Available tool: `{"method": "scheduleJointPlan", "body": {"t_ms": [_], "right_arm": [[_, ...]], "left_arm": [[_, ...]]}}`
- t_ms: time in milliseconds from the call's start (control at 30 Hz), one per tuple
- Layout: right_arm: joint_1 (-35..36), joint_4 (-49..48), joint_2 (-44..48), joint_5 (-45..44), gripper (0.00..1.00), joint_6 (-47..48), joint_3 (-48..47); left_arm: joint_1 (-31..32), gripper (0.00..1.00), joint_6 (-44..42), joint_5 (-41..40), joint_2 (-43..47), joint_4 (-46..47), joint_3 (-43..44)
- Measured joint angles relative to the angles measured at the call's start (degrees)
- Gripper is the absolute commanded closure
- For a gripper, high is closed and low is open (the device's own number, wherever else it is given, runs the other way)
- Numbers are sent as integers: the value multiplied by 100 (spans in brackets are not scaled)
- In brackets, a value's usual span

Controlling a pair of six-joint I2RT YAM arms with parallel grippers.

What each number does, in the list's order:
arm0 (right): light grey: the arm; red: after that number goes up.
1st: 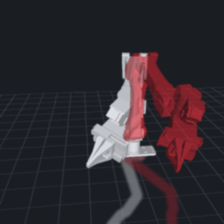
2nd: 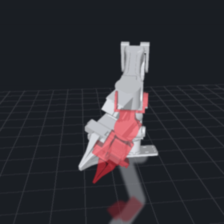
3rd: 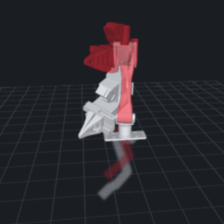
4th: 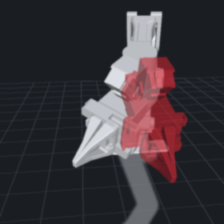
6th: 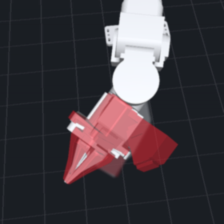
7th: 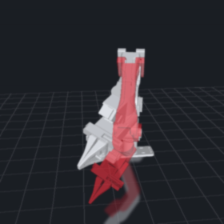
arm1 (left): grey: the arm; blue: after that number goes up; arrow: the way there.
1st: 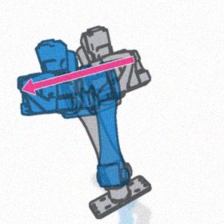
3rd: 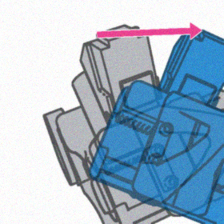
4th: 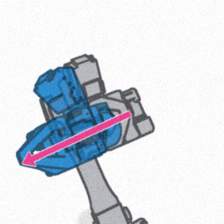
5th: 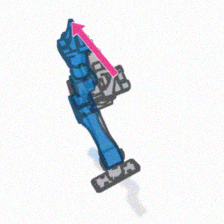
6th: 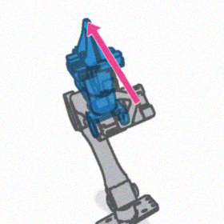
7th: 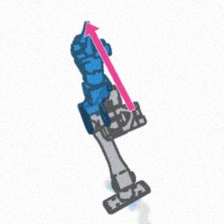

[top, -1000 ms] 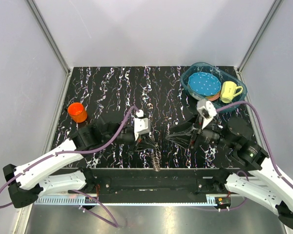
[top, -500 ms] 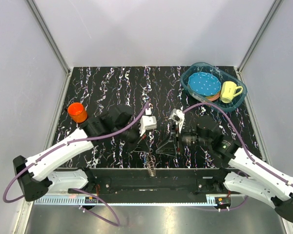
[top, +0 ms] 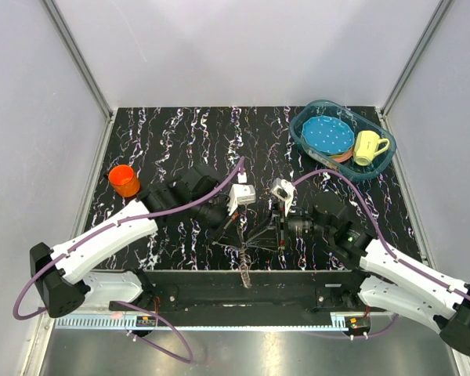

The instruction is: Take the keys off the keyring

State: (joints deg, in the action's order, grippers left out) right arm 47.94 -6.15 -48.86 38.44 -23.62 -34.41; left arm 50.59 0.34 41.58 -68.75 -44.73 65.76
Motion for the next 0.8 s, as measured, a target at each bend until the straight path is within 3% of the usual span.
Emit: {"method": "scheduleJointPlan", "body": {"t_ms": [800], "right_arm": [[0, -610, -352, 317, 79, 20, 70]], "left_arm": [[-94, 100, 144, 251, -2, 107, -2]]}}
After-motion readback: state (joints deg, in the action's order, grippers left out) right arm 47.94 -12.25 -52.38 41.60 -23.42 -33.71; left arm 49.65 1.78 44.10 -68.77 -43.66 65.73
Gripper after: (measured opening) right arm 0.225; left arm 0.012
